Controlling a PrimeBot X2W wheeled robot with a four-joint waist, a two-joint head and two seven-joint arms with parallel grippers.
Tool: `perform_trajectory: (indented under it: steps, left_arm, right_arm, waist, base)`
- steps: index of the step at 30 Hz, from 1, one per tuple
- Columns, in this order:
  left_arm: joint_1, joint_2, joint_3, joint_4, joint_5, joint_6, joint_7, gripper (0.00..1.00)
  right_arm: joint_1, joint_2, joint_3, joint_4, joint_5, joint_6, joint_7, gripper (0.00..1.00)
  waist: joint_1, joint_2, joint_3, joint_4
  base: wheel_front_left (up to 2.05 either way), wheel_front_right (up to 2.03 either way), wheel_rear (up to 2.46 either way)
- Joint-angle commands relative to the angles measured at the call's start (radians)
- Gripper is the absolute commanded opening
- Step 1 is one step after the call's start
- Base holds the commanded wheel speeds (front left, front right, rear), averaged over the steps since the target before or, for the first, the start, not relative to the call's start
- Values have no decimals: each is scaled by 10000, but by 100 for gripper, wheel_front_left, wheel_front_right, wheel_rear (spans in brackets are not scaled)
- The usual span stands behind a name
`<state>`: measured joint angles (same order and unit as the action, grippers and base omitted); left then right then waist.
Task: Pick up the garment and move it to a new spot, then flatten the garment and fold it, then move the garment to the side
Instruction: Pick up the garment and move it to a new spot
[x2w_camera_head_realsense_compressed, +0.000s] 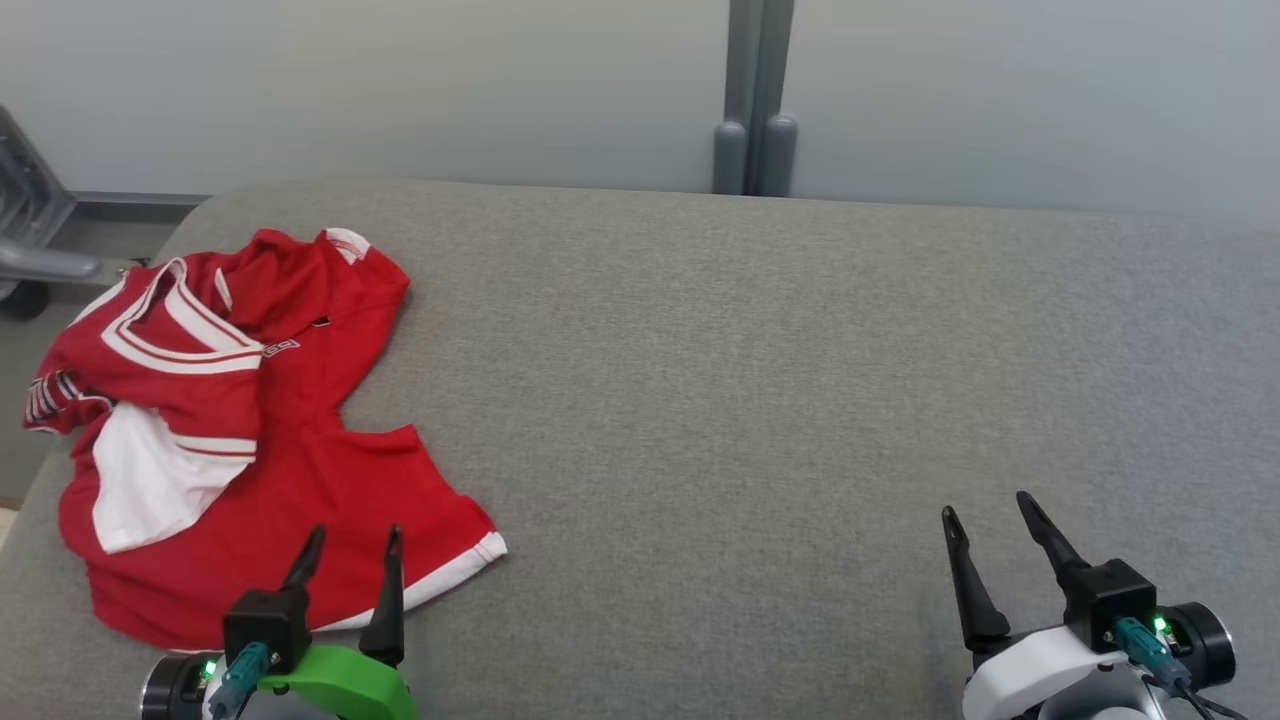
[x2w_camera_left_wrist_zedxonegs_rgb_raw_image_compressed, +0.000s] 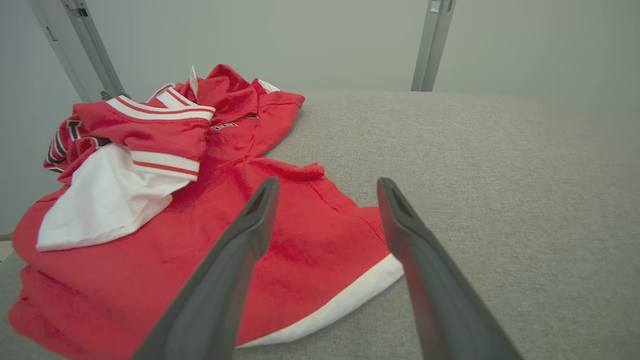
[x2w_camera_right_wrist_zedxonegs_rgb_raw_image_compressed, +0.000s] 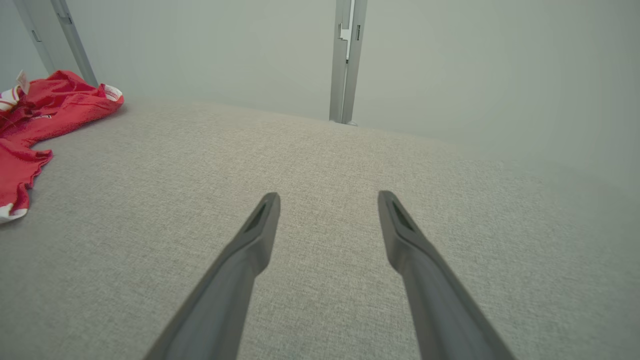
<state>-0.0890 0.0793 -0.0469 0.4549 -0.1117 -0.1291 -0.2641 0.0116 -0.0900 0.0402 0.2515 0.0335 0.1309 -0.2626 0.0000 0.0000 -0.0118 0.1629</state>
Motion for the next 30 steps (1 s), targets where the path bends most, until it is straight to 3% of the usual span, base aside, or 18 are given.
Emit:
perform_trajectory:
  steps: [1, 6, 14, 22, 30]
  left_arm:
    - [162, 107, 105, 6, 2, -23, -5, 100]
    - [335, 130, 364, 17, -12, -6, -5, 100]
    - [566, 69, 673, -31, -13, 2, -5, 100]
    - [165, -81, 967, 345, -292, 3, -5, 100]
    - [-1604, 80, 955, 1642, -825, -14, 92, 100]
  right_arm:
    - [-142, -3, 129, 38, 28, -3, -35, 100]
    - [-373, 43, 648, 189, 69, -3, -34, 100]
    - [-614, 97, 1208, 329, 114, -3, -34, 100]
    - [-844, -58, 1447, 350, 104, -3, -35, 100]
    - [-1140, -317, 1408, 305, 33, -3, -34, 100]
  waist:
    - [0, 0, -132, 910]
    - [0, 0, -197, 1824]
    - [0, 0, -171, 2461]
    - [0, 0, 266, 2247]
    - [0, 0, 991, 1644]
  base:
    - [0, 0, 0]
    - [0, 0, 0]
    - [0, 0, 0]
    - [0, 0, 0]
    - [0, 0, 0]
